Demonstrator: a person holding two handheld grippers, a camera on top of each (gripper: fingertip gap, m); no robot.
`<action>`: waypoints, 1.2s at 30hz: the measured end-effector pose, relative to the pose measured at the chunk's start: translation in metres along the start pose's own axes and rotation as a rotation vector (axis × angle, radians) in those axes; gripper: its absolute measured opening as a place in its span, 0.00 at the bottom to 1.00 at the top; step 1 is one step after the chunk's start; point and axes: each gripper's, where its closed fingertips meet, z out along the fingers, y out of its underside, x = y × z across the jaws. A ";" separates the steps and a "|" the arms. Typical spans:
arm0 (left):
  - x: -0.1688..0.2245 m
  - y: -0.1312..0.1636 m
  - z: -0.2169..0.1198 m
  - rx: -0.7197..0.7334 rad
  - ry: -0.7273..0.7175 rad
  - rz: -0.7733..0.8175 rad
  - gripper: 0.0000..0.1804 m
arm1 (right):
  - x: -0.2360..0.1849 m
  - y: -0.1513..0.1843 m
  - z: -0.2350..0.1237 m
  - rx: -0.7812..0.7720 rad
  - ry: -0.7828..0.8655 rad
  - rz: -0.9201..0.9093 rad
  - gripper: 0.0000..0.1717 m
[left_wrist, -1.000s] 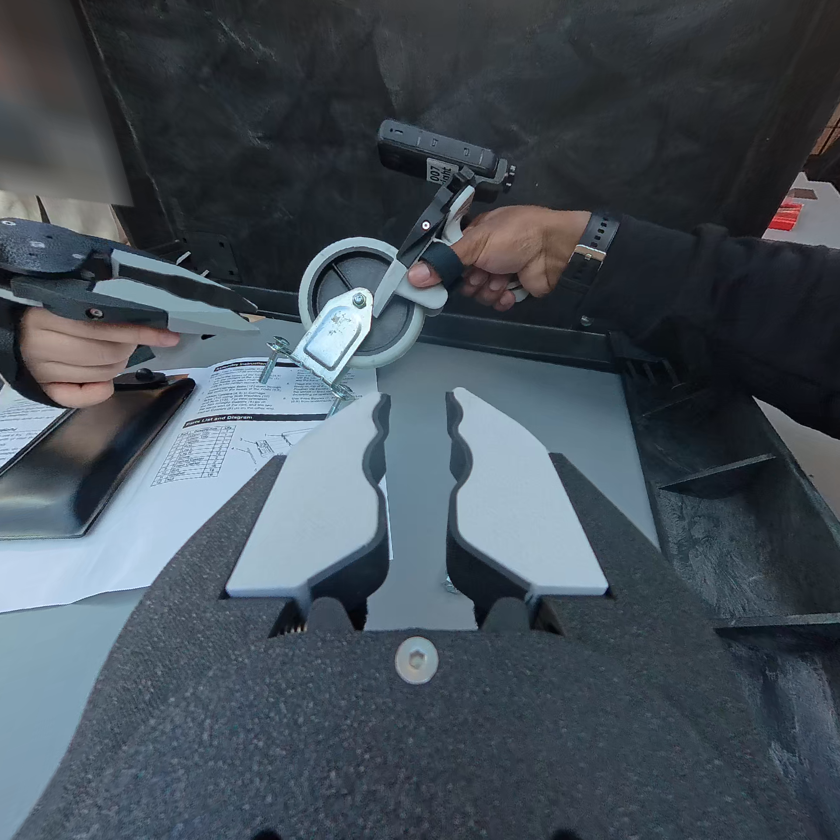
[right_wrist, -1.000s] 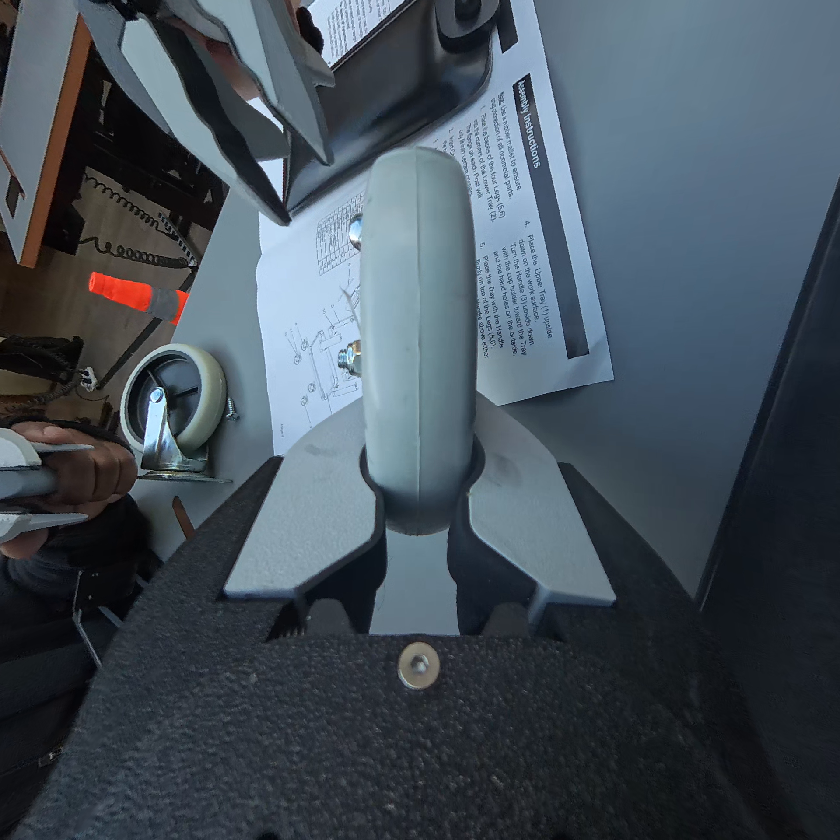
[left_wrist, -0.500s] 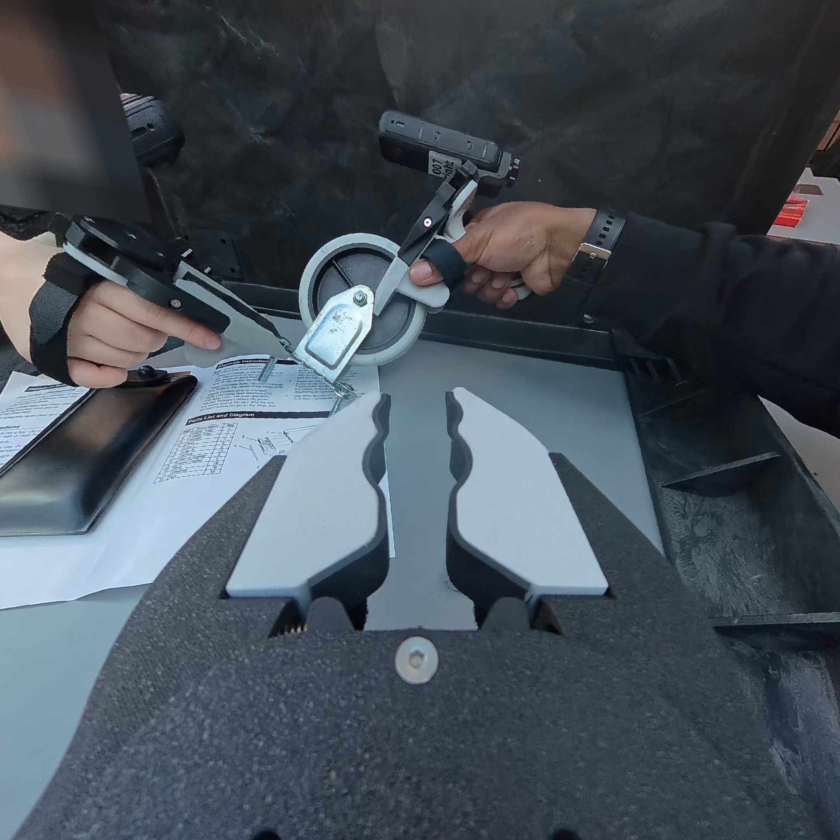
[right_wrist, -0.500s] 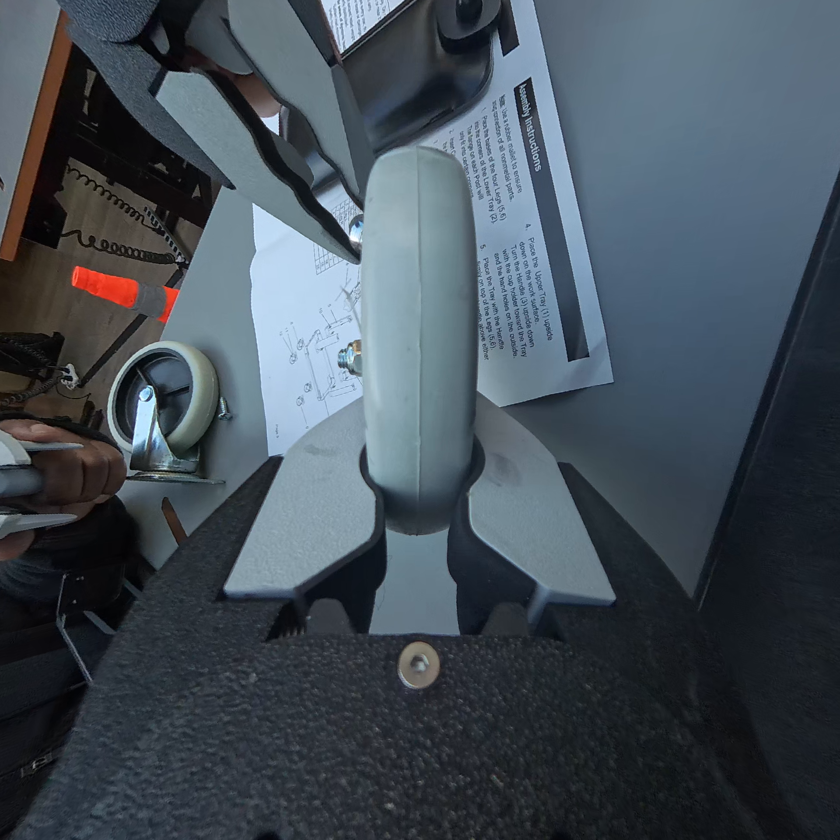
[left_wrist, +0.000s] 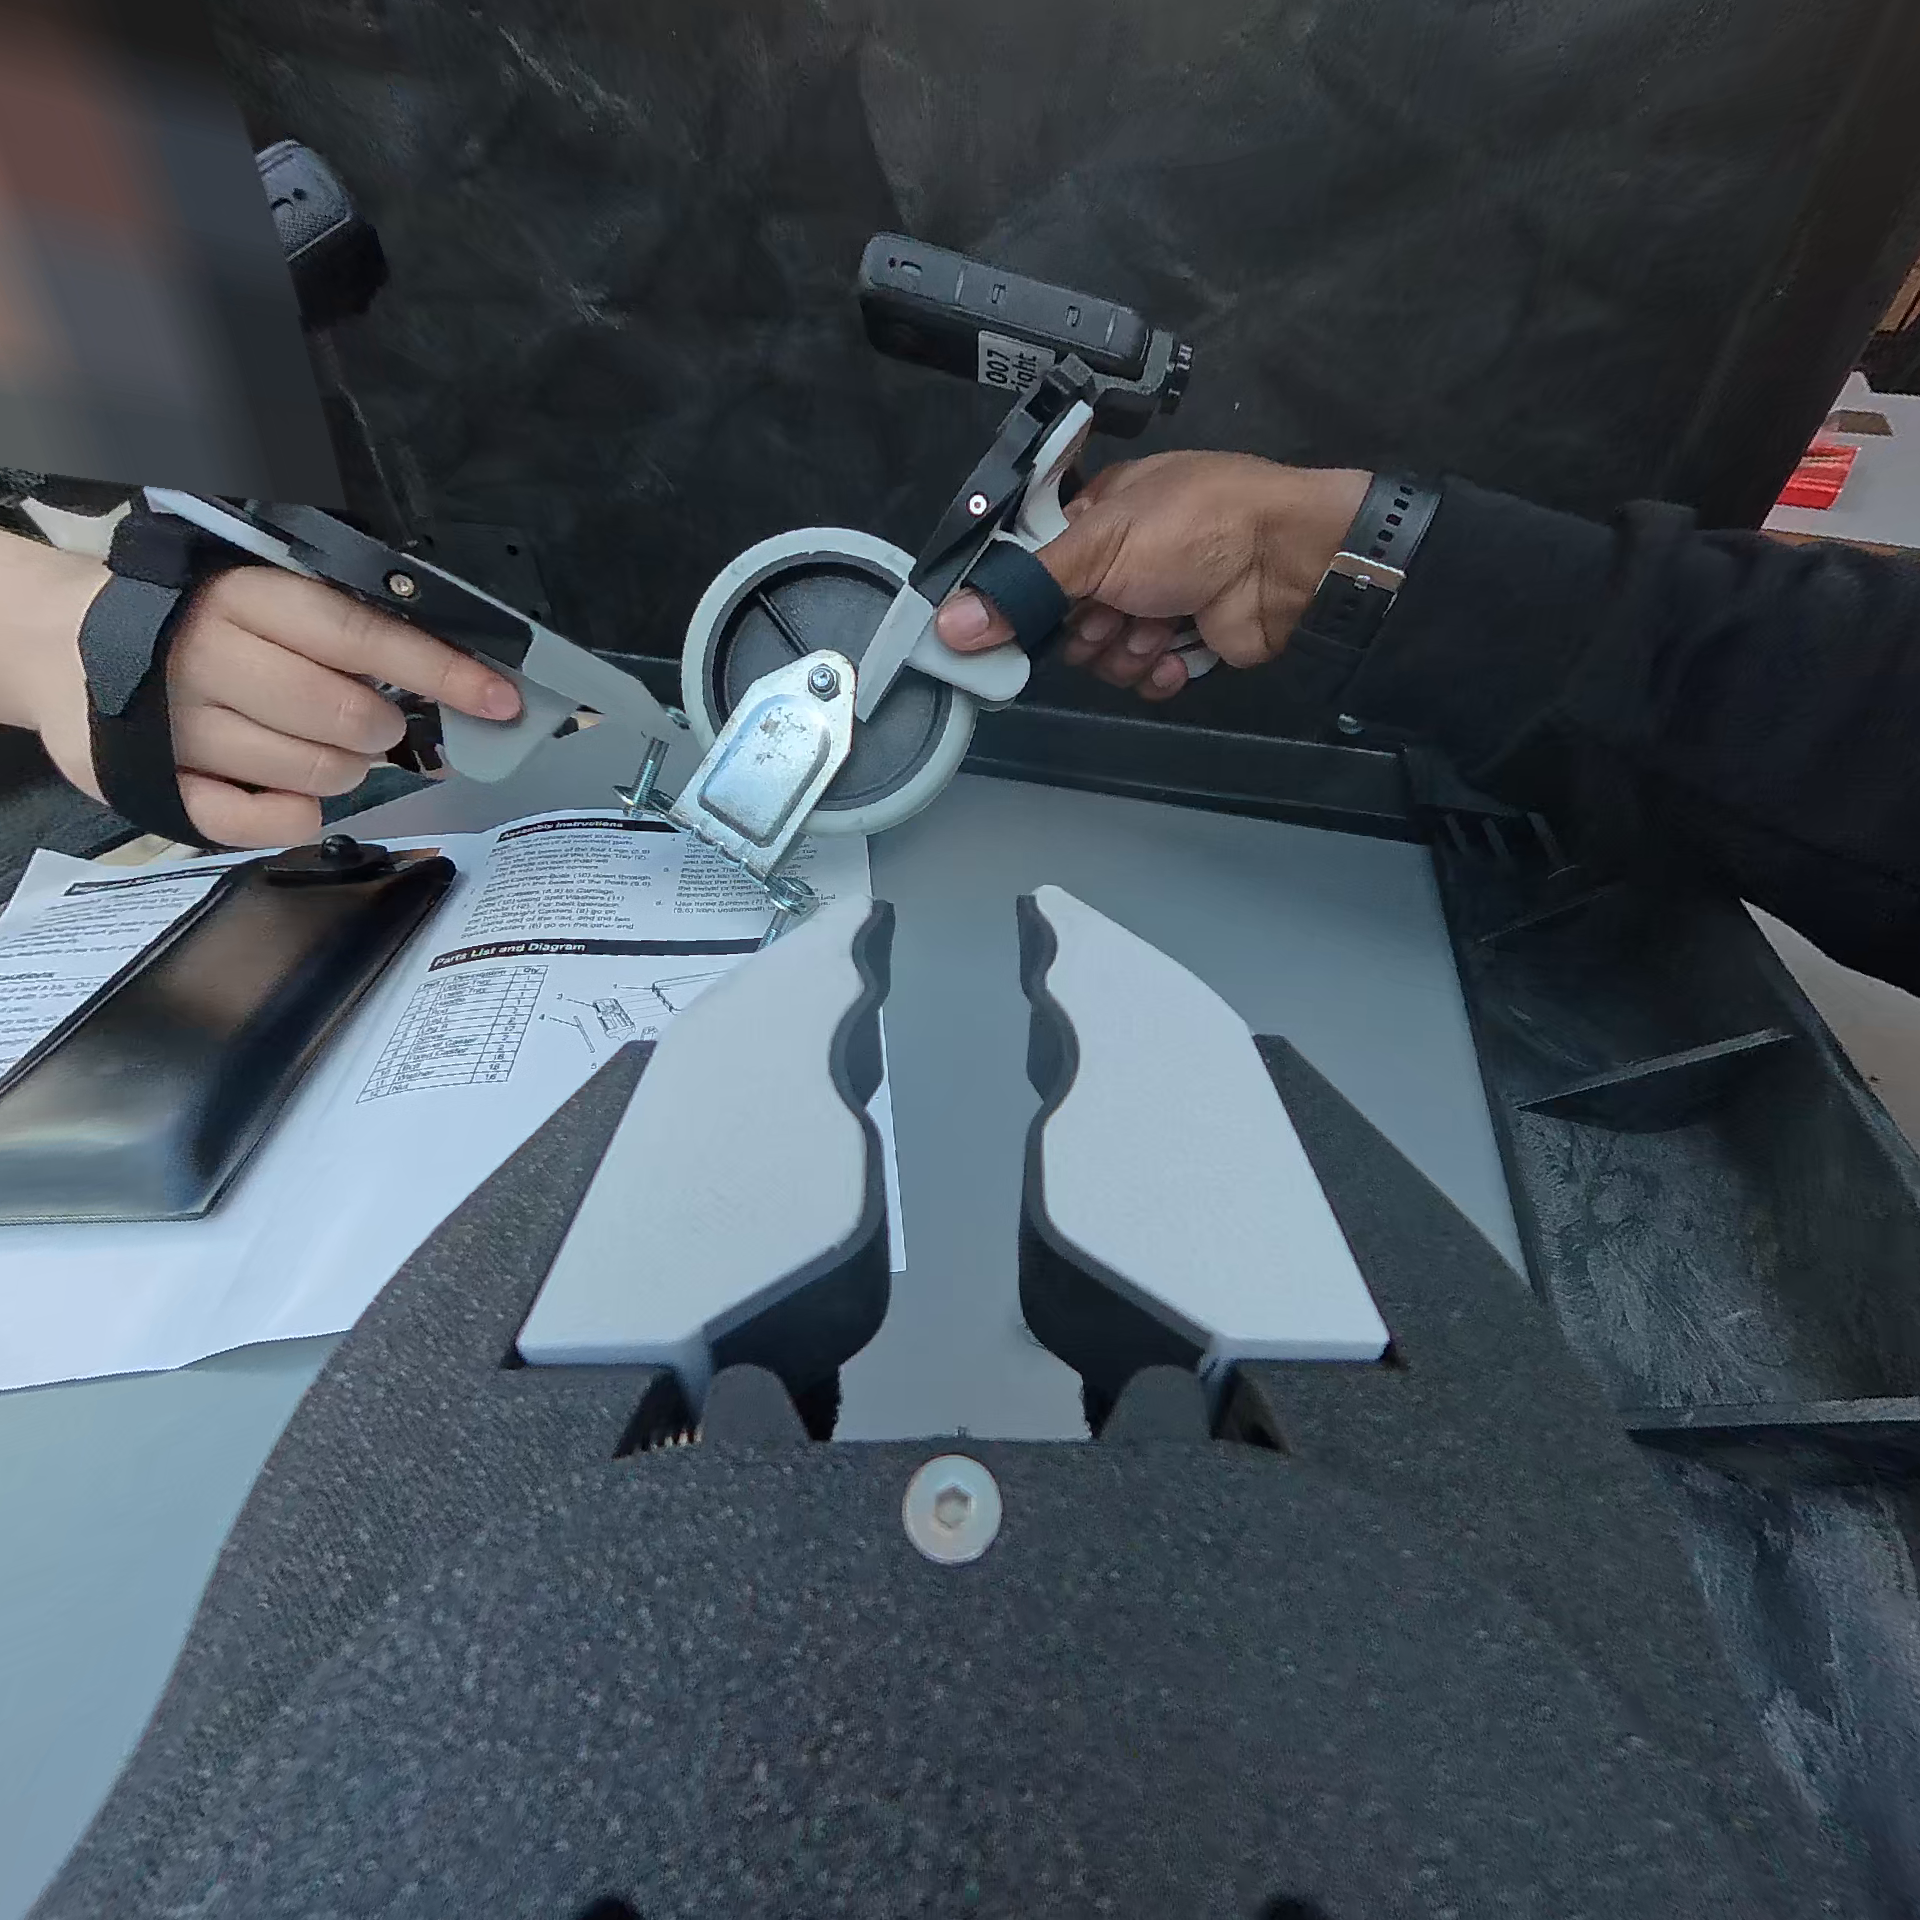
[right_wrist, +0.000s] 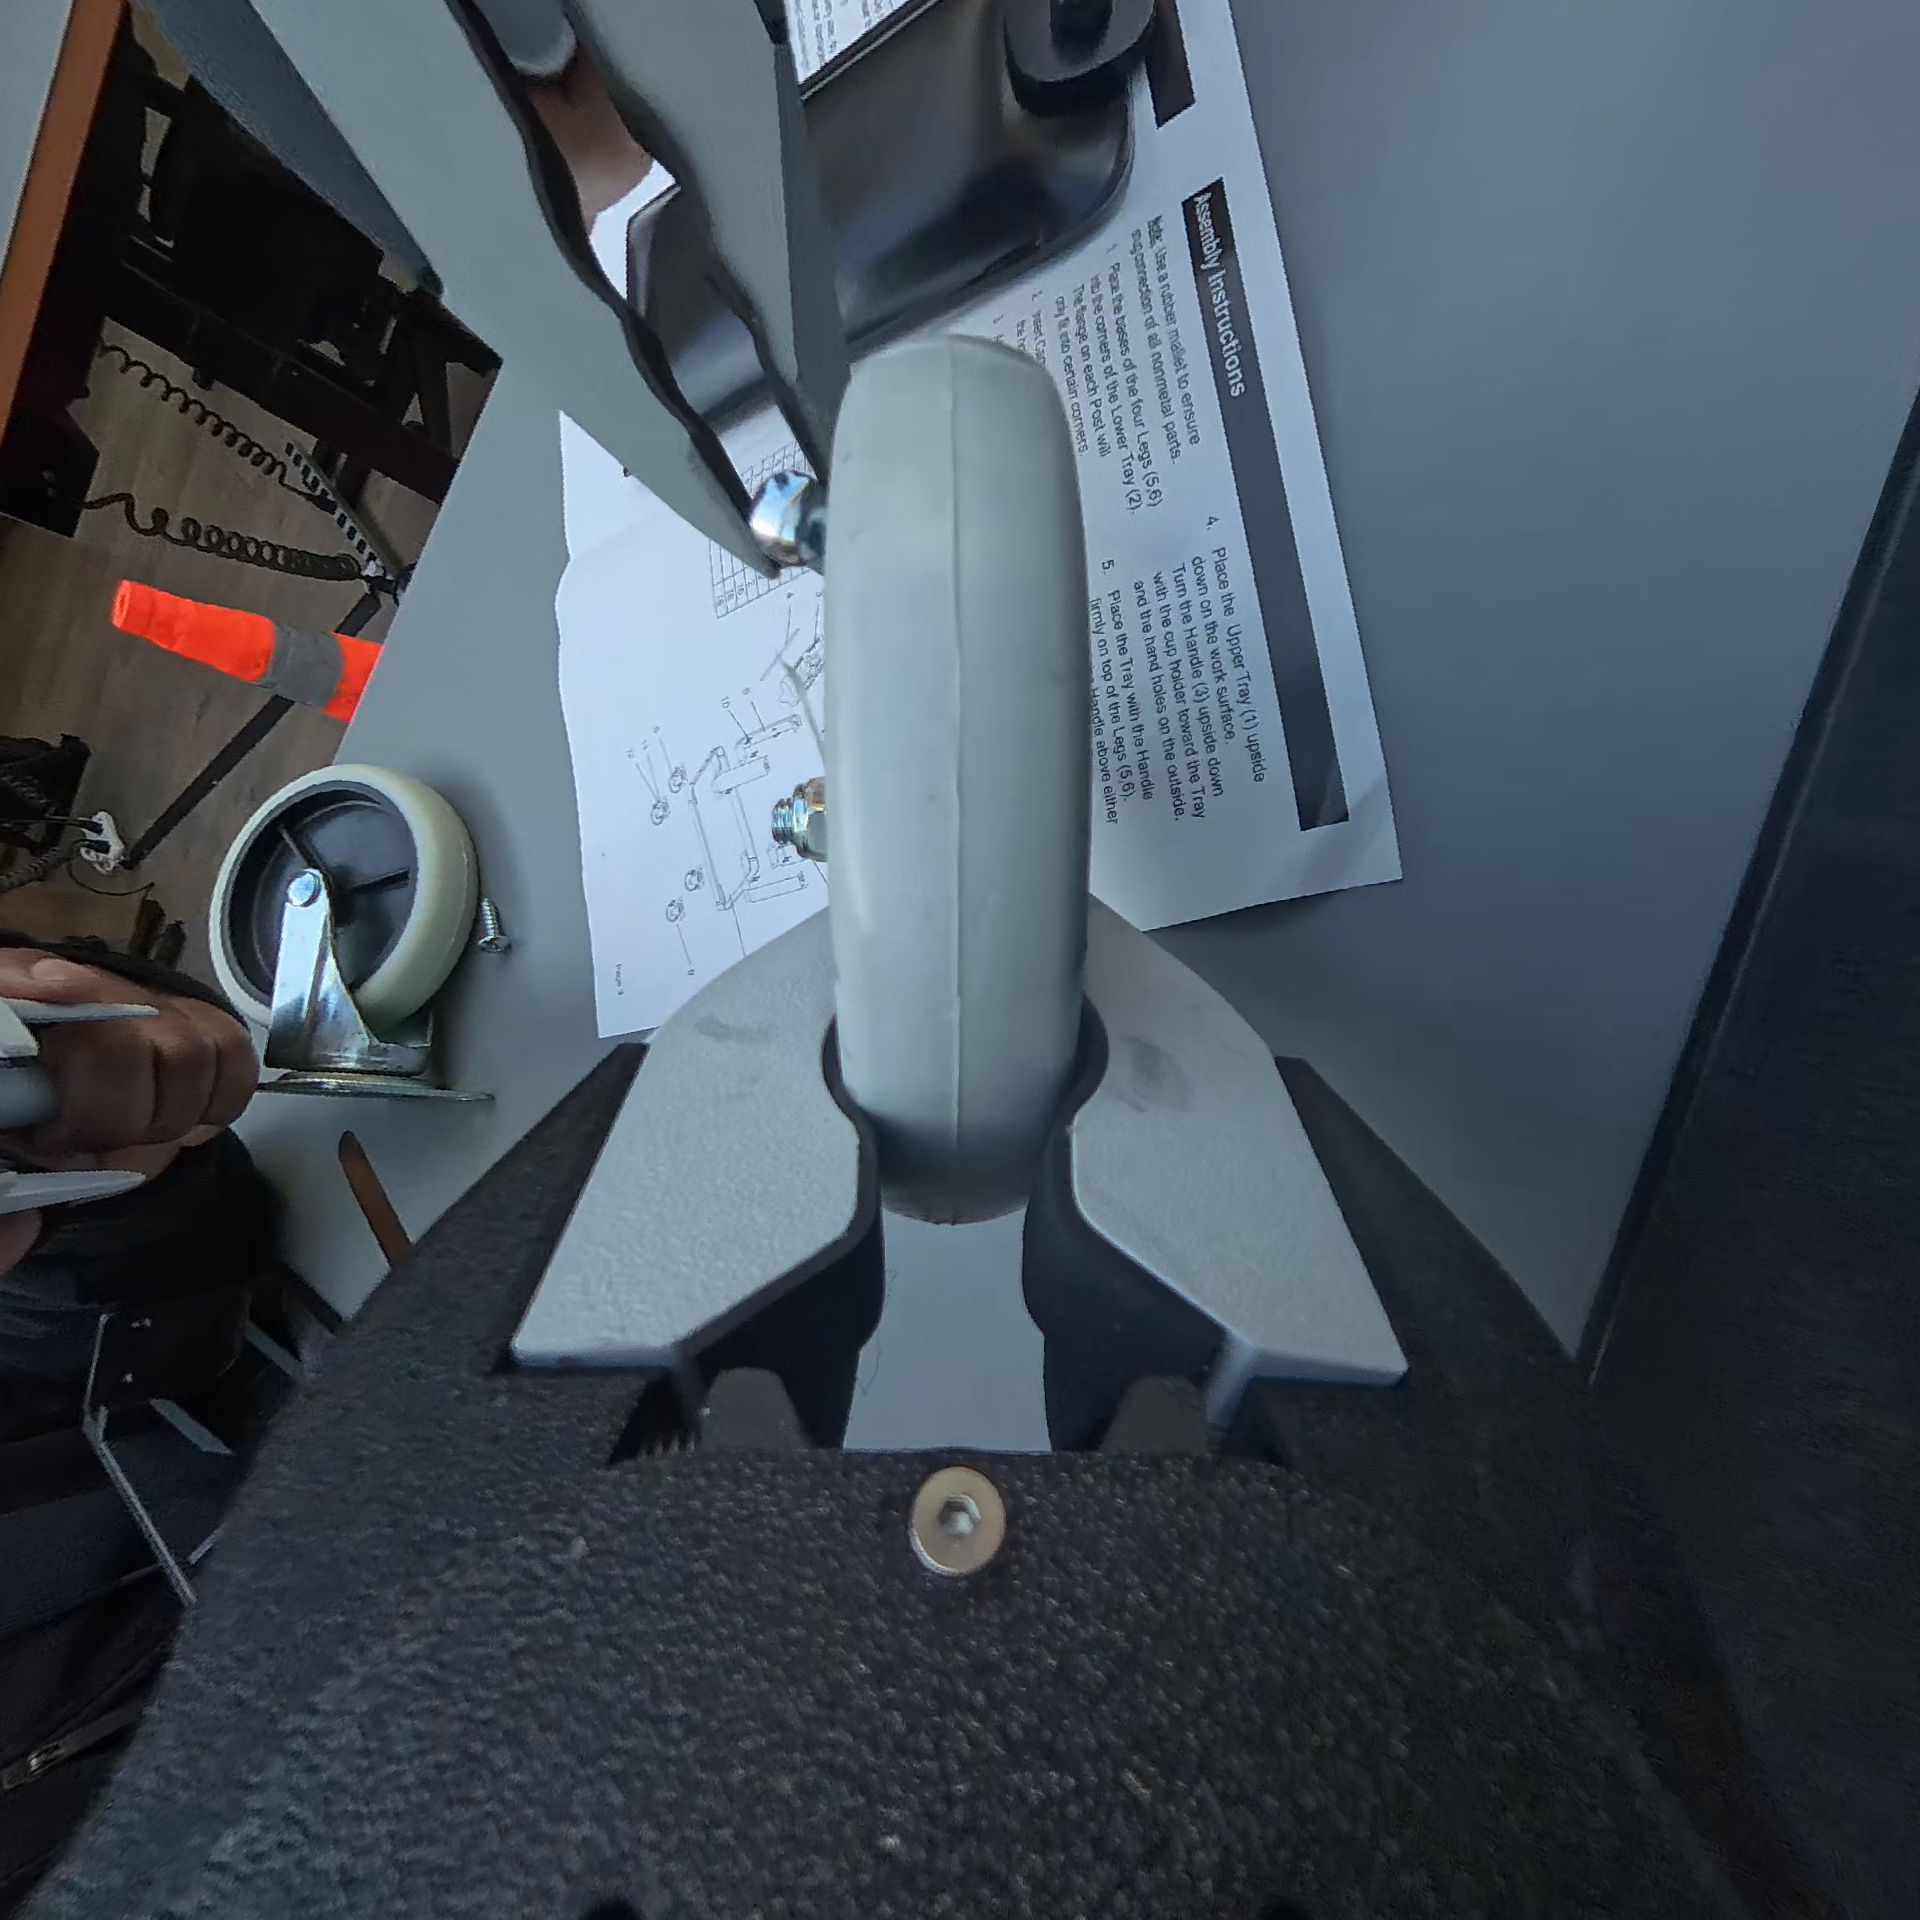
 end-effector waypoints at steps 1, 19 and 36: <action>0.000 0.000 0.000 0.000 0.000 0.000 0.13 | 0.000 0.000 0.000 0.000 0.001 -0.002 0.17; -0.001 -0.001 -0.001 0.007 -0.002 -0.010 0.12 | -0.002 0.001 0.000 -0.001 0.016 -0.019 0.16; -0.008 -0.005 -0.005 0.029 -0.020 -0.035 0.11 | -0.001 0.001 -0.007 0.023 0.057 -0.052 0.16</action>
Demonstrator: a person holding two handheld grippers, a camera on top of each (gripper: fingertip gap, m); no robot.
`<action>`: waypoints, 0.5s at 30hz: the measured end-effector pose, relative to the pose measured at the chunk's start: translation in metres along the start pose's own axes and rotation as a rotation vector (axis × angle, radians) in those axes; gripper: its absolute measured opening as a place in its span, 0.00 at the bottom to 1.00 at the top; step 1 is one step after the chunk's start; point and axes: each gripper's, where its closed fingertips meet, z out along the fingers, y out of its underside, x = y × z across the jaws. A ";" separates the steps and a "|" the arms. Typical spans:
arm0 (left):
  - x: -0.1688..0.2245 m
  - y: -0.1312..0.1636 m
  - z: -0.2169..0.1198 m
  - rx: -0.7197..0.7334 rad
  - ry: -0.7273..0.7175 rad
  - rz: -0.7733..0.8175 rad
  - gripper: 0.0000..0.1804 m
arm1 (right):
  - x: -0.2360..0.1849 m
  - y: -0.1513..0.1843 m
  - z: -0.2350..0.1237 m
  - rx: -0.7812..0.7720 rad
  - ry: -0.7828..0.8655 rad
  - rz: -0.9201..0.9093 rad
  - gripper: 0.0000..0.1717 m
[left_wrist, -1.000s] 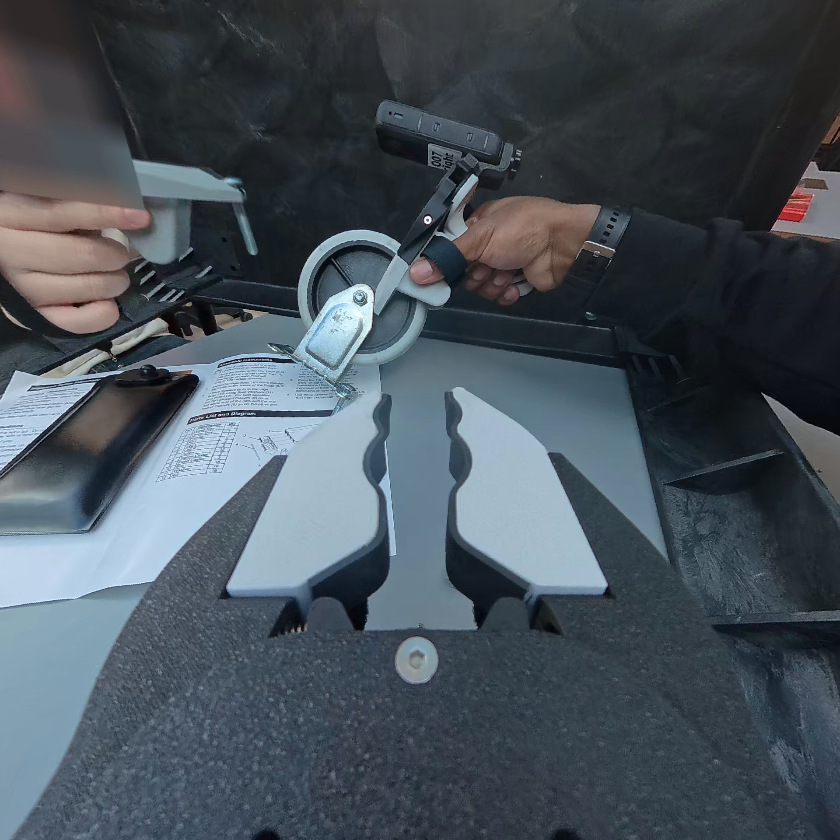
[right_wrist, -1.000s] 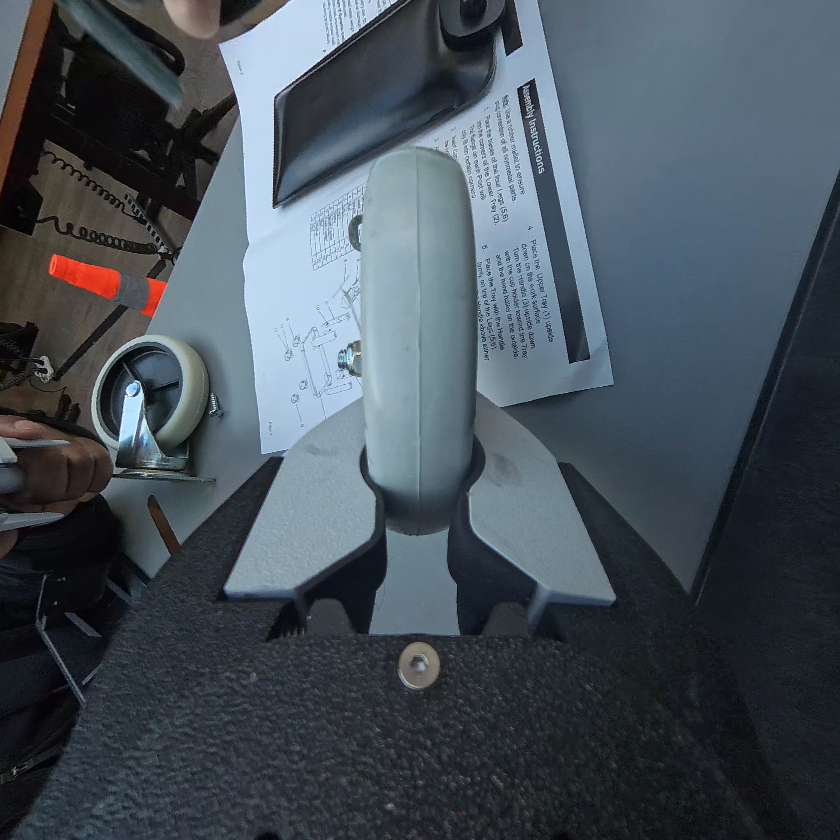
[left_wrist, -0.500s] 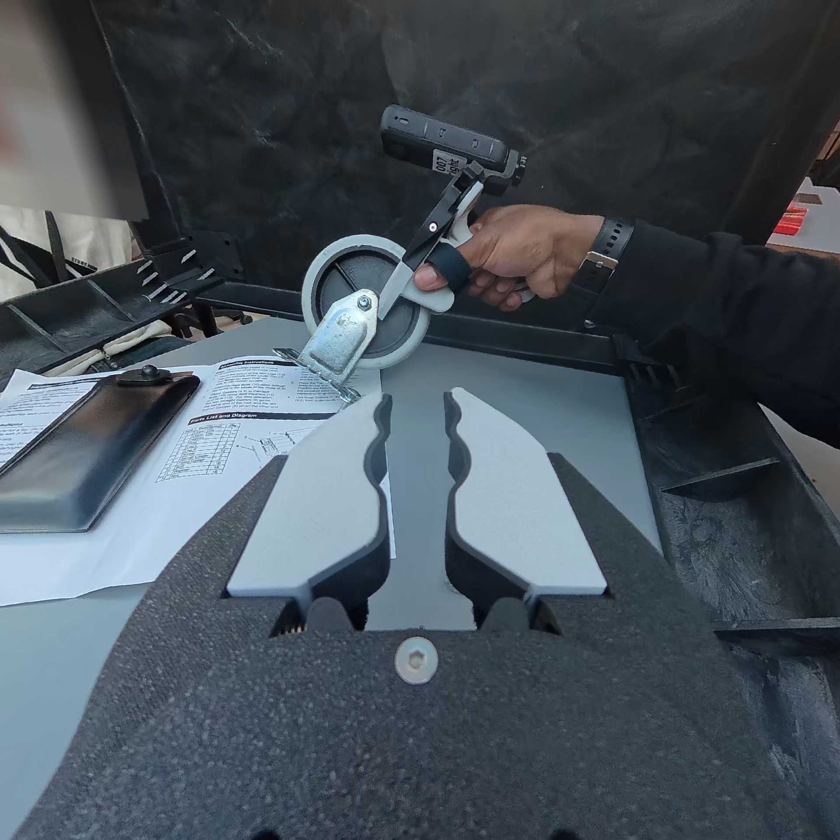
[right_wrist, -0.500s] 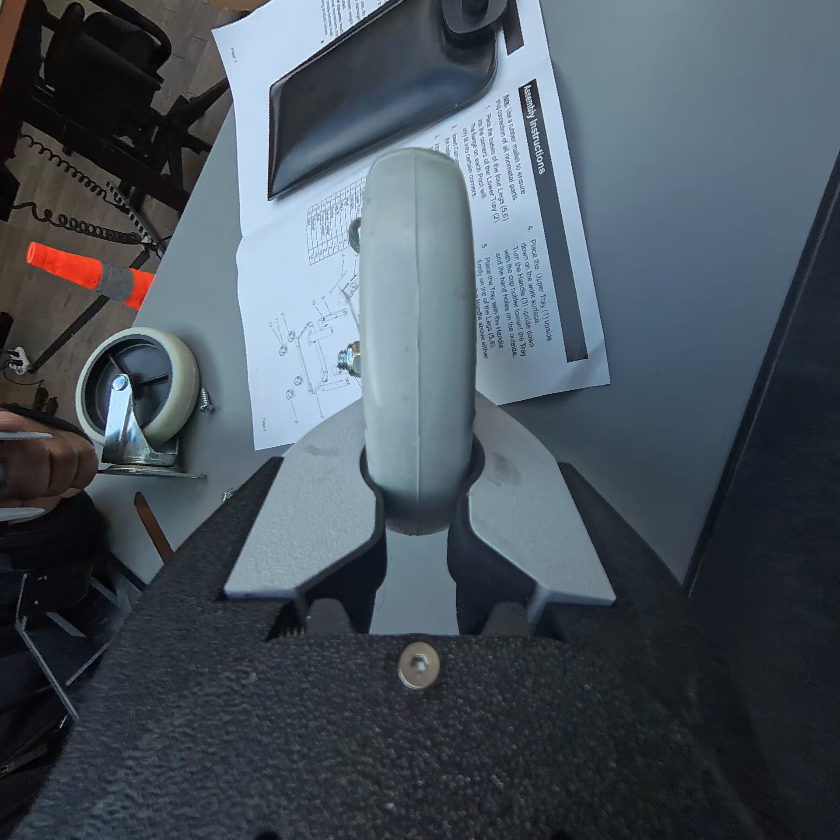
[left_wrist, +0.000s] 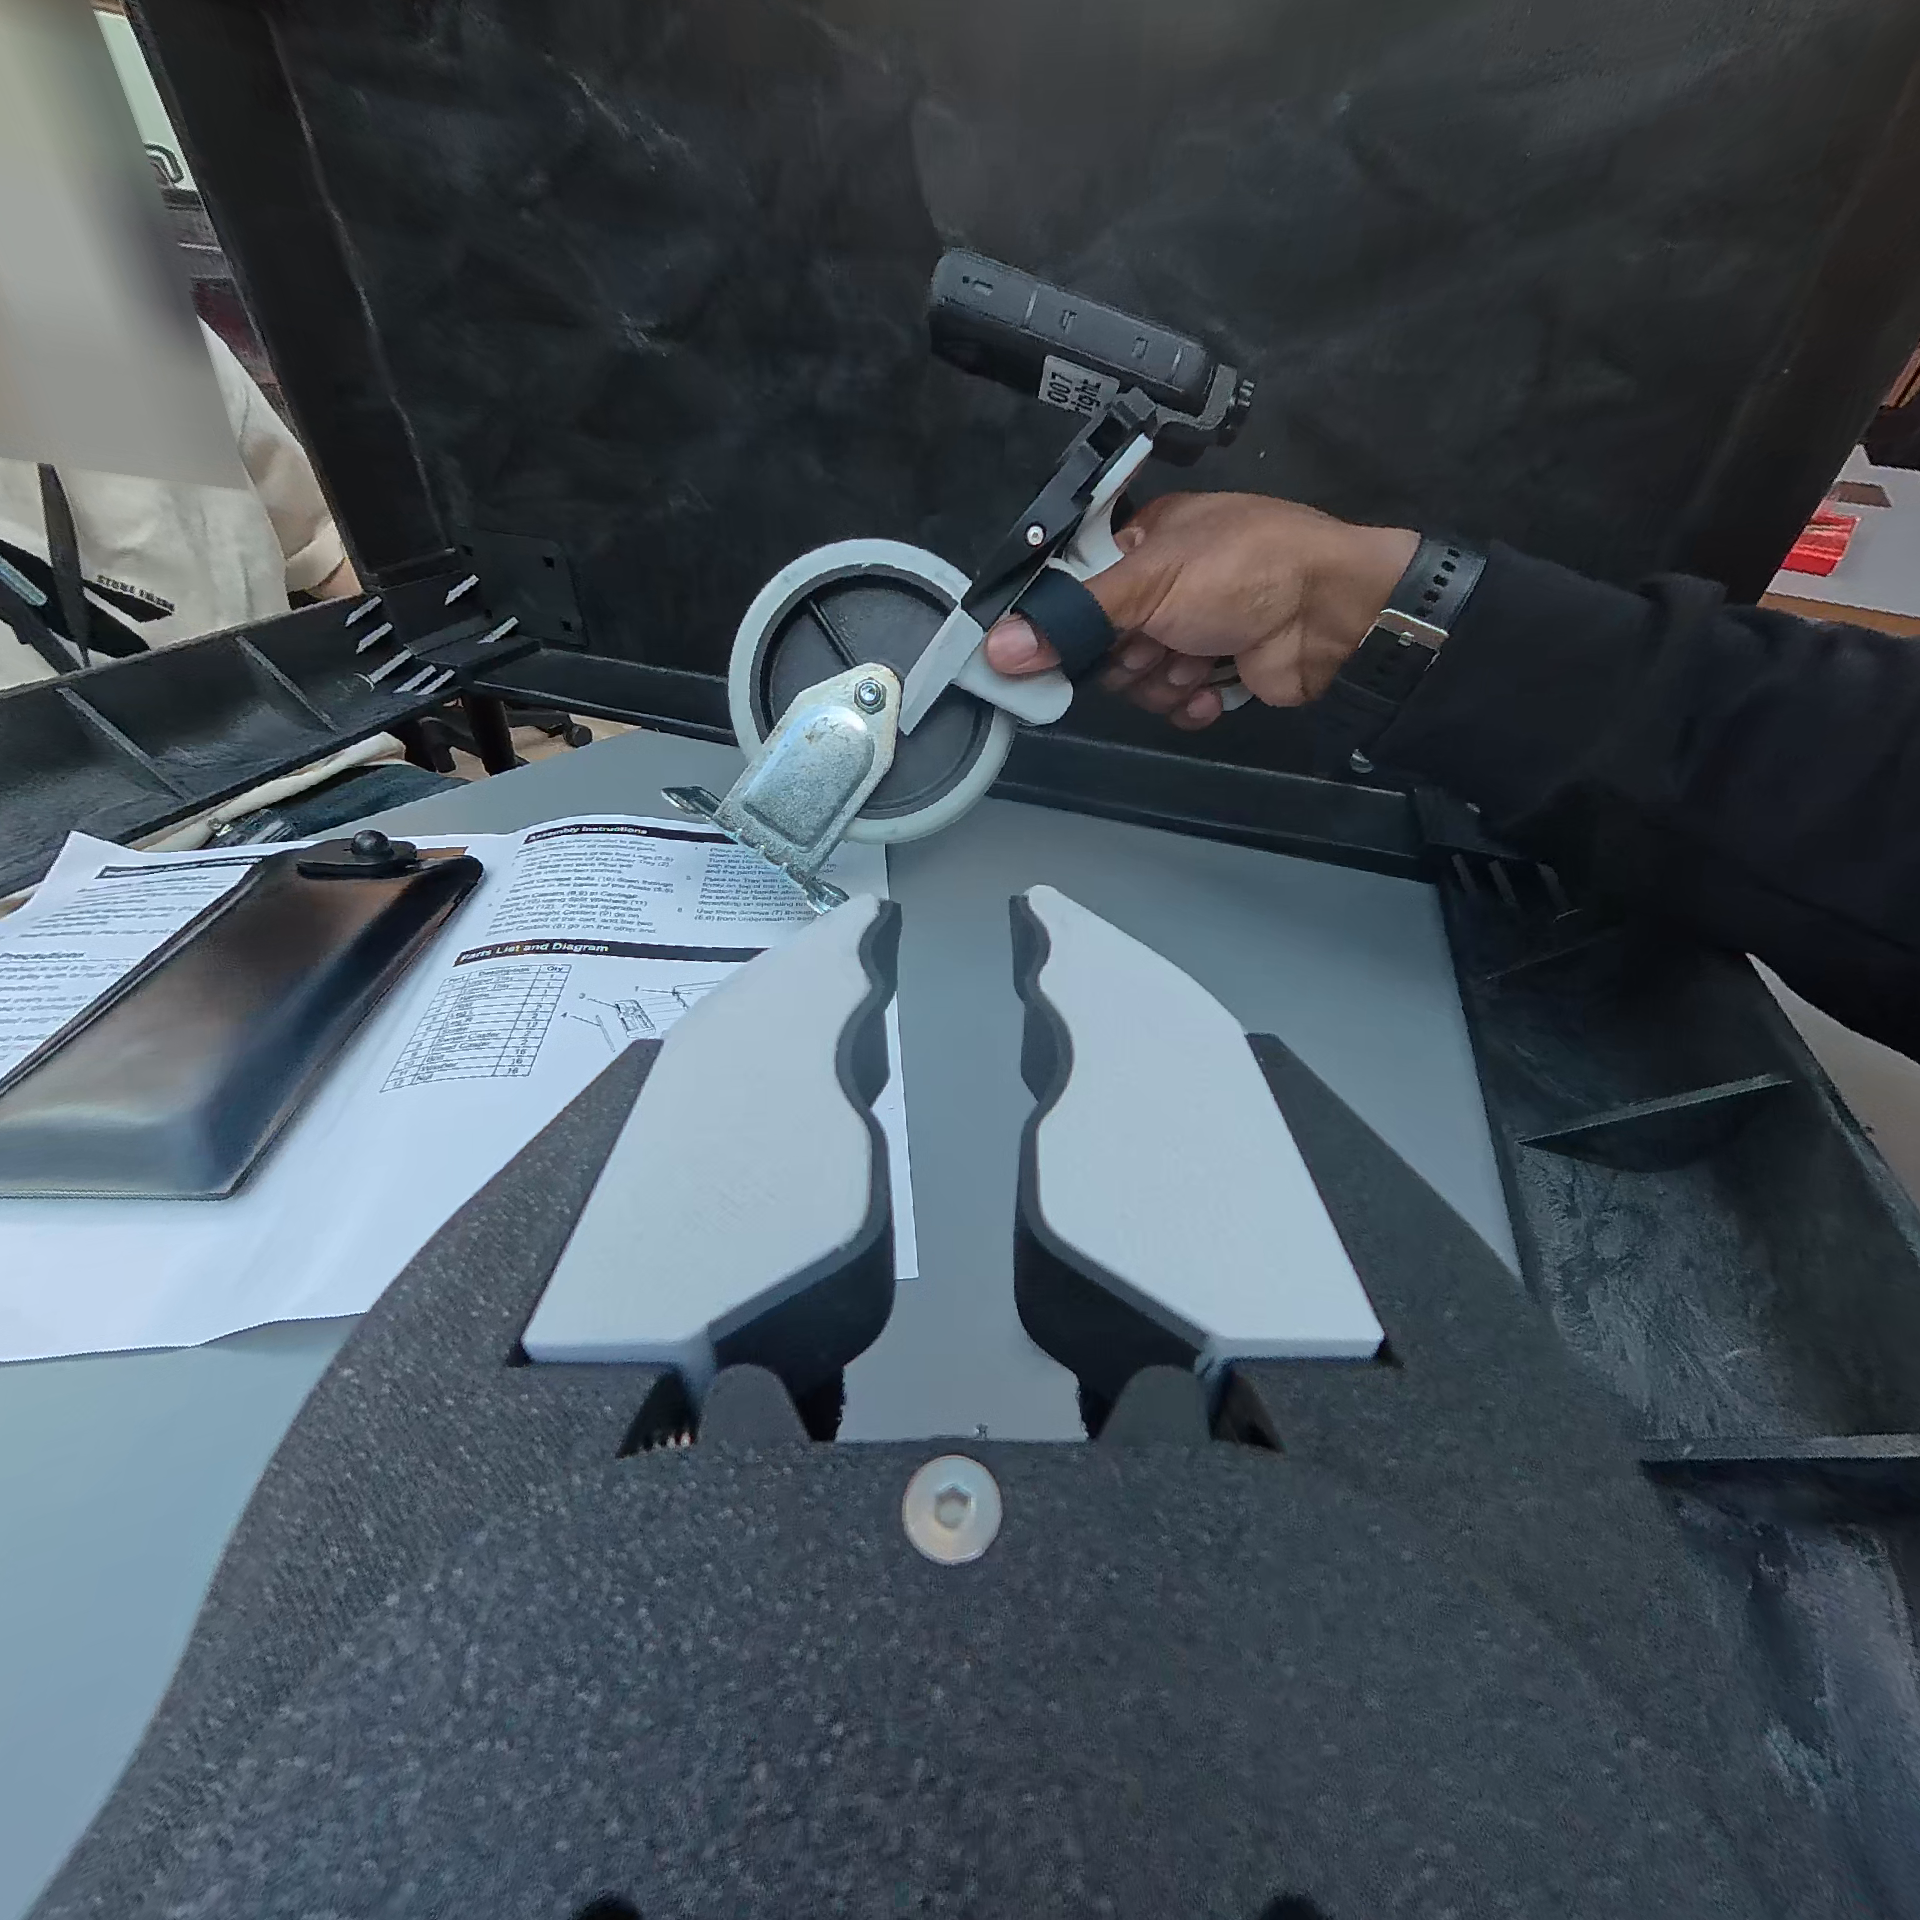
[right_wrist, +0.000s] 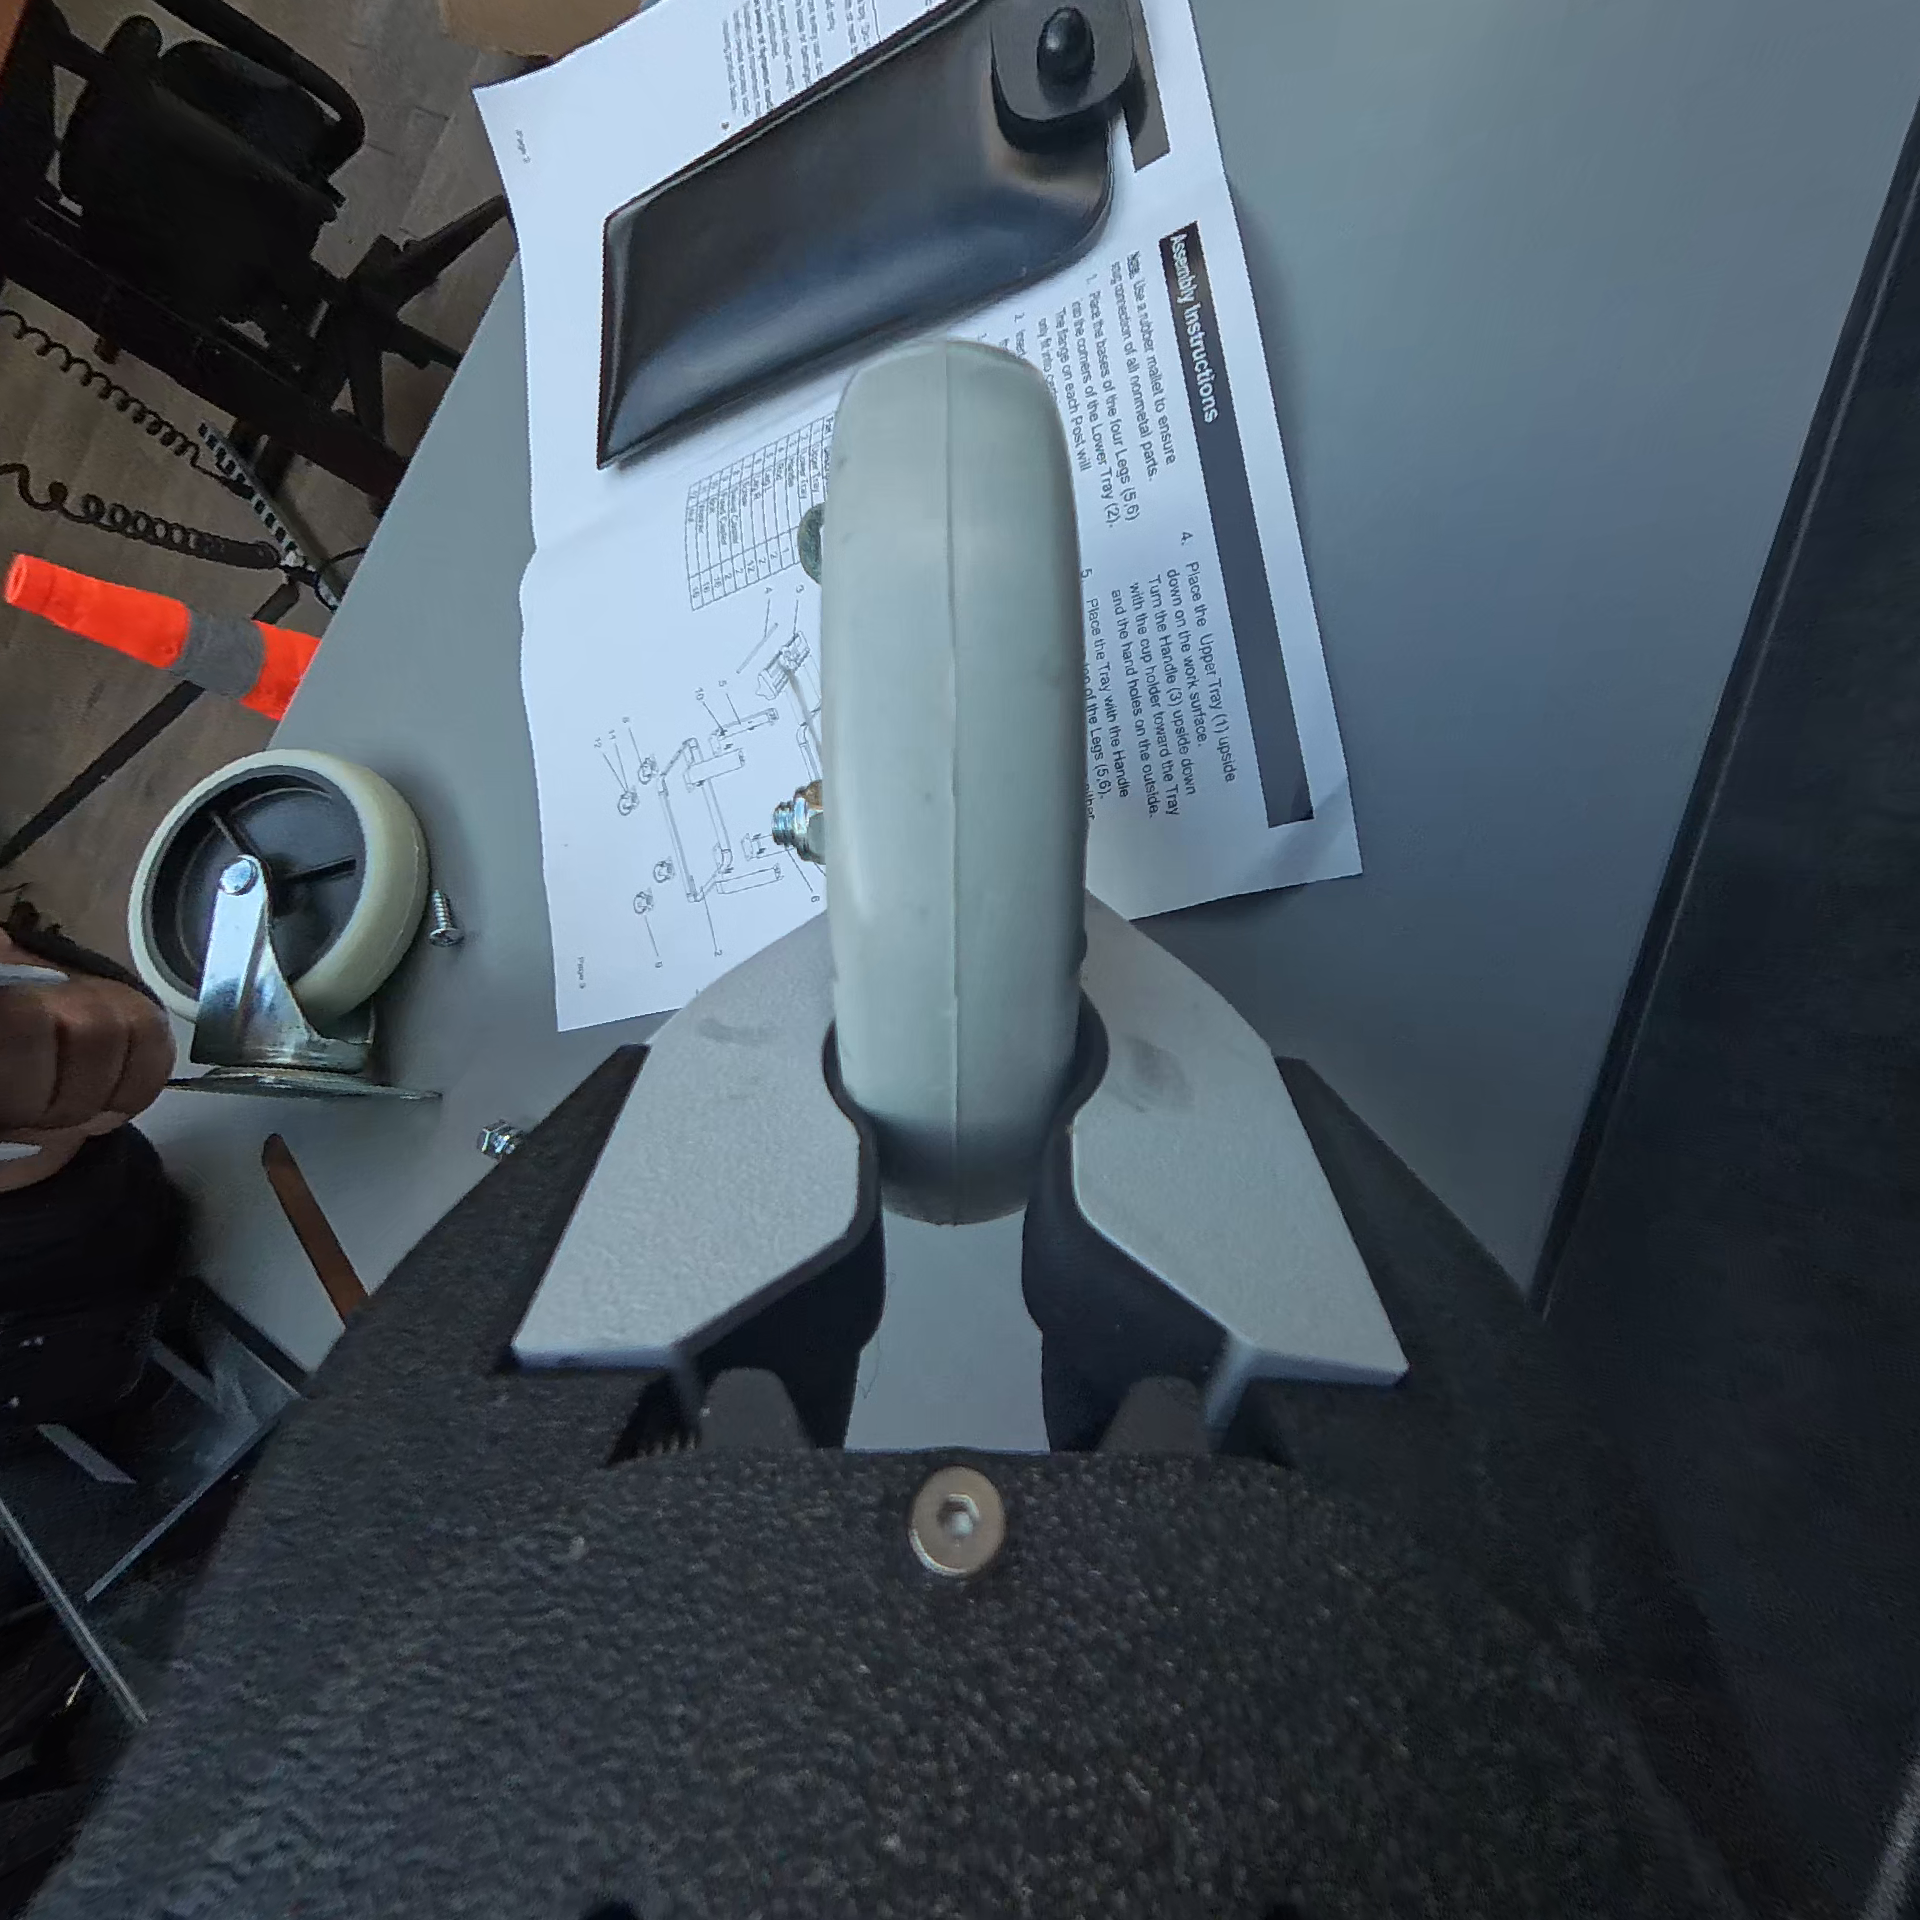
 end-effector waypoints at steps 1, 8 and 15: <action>-0.001 0.000 0.000 0.002 -0.002 -0.001 0.11 | -0.001 -0.001 -0.002 0.005 0.006 -0.006 0.17; -0.008 -0.003 -0.005 0.017 -0.020 -0.013 0.11 | -0.018 0.002 -0.043 0.101 0.045 -0.078 0.16; -0.010 0.001 -0.002 0.011 -0.019 -0.037 0.10 | -0.021 0.015 -0.058 0.186 0.039 -0.050 0.16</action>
